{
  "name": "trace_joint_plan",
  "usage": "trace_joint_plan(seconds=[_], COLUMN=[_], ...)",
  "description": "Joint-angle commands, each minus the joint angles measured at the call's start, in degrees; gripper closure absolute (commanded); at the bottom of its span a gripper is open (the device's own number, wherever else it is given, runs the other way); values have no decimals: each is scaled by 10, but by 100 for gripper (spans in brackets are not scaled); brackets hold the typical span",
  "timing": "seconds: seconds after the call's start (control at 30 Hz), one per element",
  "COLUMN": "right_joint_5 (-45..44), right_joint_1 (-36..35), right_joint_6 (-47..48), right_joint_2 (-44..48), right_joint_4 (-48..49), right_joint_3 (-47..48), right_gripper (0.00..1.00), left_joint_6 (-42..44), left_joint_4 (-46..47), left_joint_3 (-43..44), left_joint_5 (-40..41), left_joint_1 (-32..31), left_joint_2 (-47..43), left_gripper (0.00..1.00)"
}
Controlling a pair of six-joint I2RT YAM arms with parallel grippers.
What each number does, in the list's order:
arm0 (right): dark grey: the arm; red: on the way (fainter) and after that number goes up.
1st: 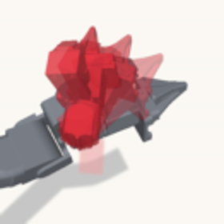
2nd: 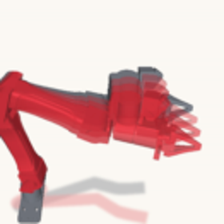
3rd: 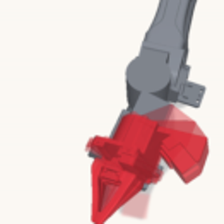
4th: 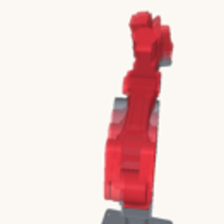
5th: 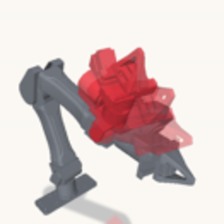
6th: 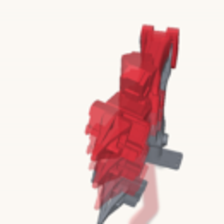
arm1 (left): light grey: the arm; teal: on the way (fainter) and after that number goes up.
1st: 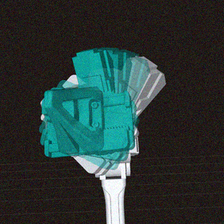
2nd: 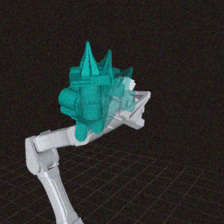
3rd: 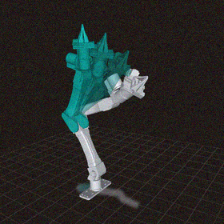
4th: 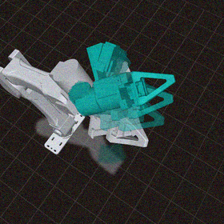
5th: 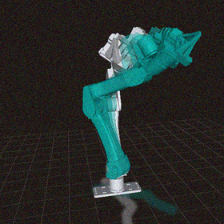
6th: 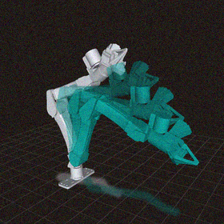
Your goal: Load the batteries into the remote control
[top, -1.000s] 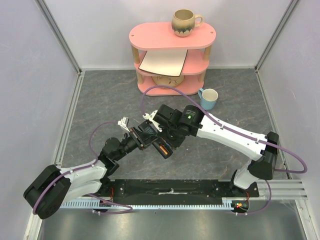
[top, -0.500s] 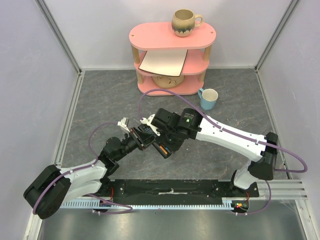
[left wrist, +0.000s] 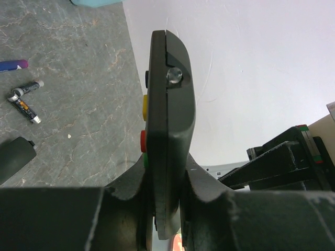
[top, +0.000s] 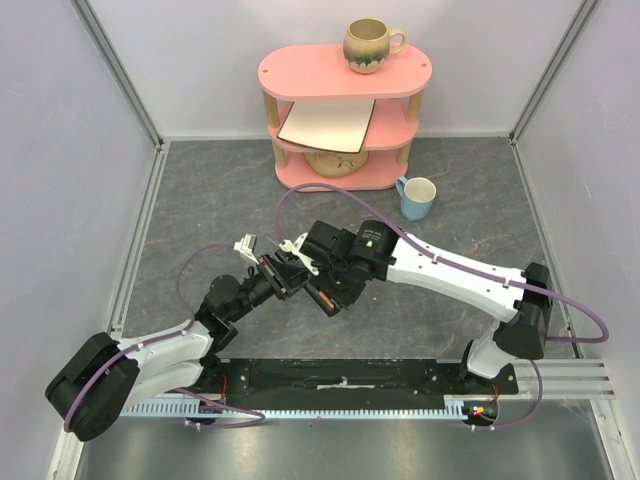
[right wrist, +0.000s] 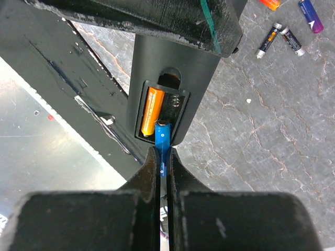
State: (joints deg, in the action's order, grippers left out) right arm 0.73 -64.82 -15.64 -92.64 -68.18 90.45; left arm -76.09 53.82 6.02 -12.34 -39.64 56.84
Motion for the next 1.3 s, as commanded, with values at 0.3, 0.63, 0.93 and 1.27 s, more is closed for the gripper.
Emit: trace_joint_plan(seconds=[0.3,0.63,0.93,1.27], right_joint_5=[-45,-48,-56,-52], right_joint_1=[-1,9,18,22], right_joint_6=[1,8,12,10], right_joint_2=[-18,-25,-30,-36], right_joint_4=[16,18,26,36], right_joint_3=[17,40,31,24], right_gripper=[100,100,100,90], left_joint_6=[-1,-1,-6,-23], left_joint_4=[96,120,146,175], left_joint_3=[-1,-9,-8,-4], left_joint_5=[-30,-37,-43,-46], left_joint_1=[-8,-15,-19,-23], left_joint_2=[-2,7,13,13], left_gripper=[98,98,98,98])
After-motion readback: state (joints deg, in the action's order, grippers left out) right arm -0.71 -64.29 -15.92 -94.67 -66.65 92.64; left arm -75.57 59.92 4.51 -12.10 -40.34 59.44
